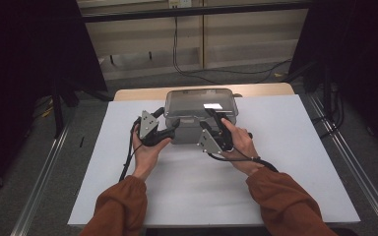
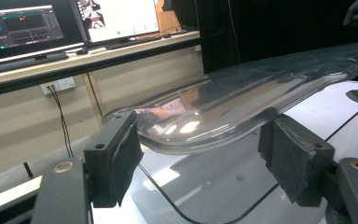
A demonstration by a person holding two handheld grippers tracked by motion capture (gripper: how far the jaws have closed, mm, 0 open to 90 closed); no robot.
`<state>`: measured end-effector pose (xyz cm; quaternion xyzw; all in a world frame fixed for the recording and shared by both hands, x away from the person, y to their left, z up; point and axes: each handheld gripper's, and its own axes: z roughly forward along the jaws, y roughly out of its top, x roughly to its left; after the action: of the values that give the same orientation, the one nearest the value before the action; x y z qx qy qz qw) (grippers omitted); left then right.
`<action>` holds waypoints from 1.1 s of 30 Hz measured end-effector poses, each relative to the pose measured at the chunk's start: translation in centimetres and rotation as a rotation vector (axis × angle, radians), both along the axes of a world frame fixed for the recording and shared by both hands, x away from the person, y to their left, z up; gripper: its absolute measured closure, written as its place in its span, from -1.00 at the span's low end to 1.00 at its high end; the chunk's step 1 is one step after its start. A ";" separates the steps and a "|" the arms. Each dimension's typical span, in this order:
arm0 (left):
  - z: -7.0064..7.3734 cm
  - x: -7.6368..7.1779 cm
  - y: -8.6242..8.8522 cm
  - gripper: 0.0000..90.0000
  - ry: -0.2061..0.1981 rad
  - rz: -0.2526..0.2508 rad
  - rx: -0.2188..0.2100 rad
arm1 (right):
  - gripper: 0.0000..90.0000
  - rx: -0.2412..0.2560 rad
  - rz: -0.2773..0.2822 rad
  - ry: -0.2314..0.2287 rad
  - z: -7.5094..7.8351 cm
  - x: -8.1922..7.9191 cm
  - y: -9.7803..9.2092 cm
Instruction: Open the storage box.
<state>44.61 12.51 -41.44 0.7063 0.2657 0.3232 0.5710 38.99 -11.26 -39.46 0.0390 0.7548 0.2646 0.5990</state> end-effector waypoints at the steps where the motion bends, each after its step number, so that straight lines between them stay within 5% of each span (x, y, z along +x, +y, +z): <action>1: 0.0 0.0 0.0 -0.36 0.001 0.000 0.000 | -0.09 0.015 -0.001 0.009 0.0 0.1 -0.2; 6: -0.1 0.0 0.0 -0.37 0.007 0.000 -0.004 | -0.43 0.086 -0.025 0.061 0.2 0.4 -1.2; 13: -0.1 0.0 -0.1 -0.37 0.011 0.006 -0.010 | -0.63 0.268 -0.073 0.172 0.3 0.4 -2.7; 20: -0.1 0.1 0.0 -0.36 0.014 0.004 -0.015 | -0.80 0.431 -0.086 0.335 0.7 0.9 -4.4; 28: -0.2 0.1 -0.2 -0.35 0.013 0.010 -0.008 | -0.96 0.542 -0.060 0.434 0.6 1.0 -6.5; 33: -0.1 0.1 -0.1 -0.33 0.011 0.014 -0.015 | -0.93 0.590 -0.091 0.480 0.3 1.4 -8.2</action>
<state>44.66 12.41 -41.49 0.7019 0.2763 0.3215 0.5724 40.39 -19.48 -39.16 0.3041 0.7625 0.4267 0.3795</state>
